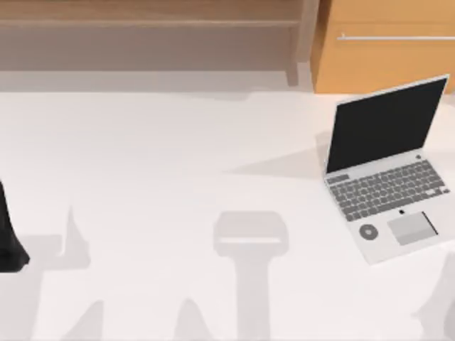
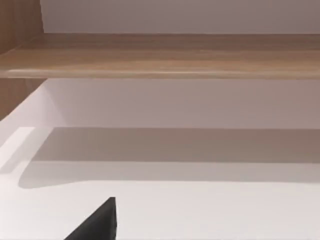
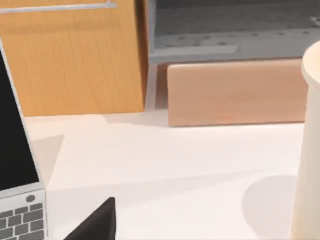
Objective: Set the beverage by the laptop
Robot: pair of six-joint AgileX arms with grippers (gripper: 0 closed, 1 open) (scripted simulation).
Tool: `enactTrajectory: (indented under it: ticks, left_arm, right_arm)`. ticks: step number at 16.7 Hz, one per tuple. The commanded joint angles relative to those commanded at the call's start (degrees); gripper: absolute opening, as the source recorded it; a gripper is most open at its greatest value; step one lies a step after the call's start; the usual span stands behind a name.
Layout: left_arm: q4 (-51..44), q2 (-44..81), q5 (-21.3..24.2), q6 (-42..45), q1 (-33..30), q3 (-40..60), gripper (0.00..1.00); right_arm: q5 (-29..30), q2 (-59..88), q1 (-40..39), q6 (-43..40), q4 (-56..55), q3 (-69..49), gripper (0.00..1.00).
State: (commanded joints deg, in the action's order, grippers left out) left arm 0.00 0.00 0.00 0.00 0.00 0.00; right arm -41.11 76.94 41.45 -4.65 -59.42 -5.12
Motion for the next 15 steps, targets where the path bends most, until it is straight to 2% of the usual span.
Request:
enactTrajectory:
  ticks: [4, 7, 15]
  left_arm:
    - [0.0, 0.0, 0.0, 0.0, 0.0, 0.0, 1.00]
    - [0.0, 0.0, 0.0, 0.0, 0.0, 0.0, 1.00]
    - [0.0, 0.0, 0.0, 0.0, 0.0, 0.0, 1.00]
  right_arm:
    - [-8.4, 15.1, 9.1, -0.8, -13.6, -1.2, 1.00]
    - [-12.6, 21.3, 14.0, -2.0, -20.4, -2.7, 1.00]
    - [-13.7, 23.3, 15.6, -2.8, -22.6, -3.9, 1.00]
